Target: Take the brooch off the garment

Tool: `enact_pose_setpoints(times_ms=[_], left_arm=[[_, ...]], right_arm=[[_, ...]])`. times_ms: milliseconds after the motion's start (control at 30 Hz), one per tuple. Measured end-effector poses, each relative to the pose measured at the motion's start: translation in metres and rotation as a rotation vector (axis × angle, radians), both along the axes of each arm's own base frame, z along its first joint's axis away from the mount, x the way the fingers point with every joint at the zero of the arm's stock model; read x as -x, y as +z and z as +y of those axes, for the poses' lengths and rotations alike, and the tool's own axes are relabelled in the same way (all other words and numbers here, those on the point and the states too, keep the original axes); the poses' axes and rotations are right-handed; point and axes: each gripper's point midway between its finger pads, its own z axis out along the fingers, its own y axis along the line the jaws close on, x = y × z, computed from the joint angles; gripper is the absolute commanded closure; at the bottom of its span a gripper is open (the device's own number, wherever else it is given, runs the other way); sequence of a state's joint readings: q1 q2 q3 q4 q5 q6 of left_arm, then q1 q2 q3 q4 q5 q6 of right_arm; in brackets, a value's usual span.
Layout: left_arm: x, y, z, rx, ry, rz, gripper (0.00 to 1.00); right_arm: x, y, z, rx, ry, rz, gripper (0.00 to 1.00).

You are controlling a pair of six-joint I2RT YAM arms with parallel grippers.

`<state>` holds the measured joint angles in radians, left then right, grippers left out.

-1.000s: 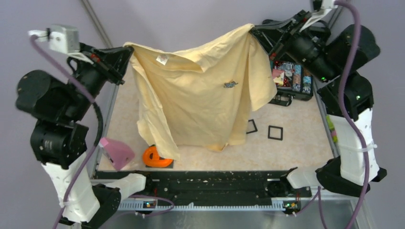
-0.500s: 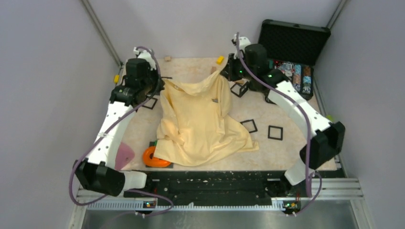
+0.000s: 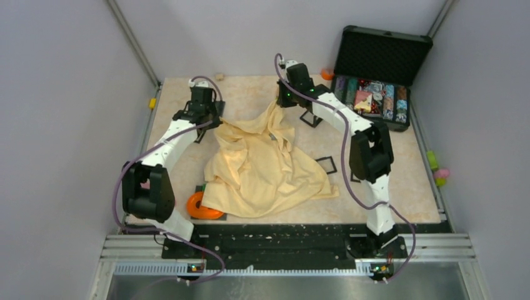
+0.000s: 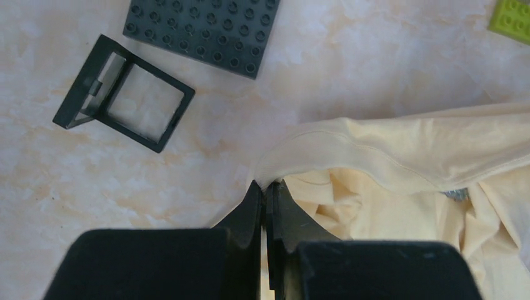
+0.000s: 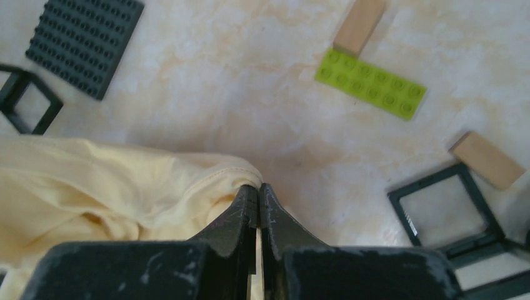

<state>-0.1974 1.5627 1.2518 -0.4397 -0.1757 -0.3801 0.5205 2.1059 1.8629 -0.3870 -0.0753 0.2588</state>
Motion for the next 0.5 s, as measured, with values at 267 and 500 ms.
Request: enact_pose_setpoints(times_ms=[267,500], left_arm=[[-0.055,0.002,0.029,-0.023,0.103,-0.042,1.00],[-0.097,0.026,0.029,-0.015,0.074,-0.109,0.32]], right_arm=[[-0.076,0.032,0.015,0.052,-0.051,-0.195,0.43],[-0.076,0.023,0.018,0.072,-0.011,-0.204,0.38]])
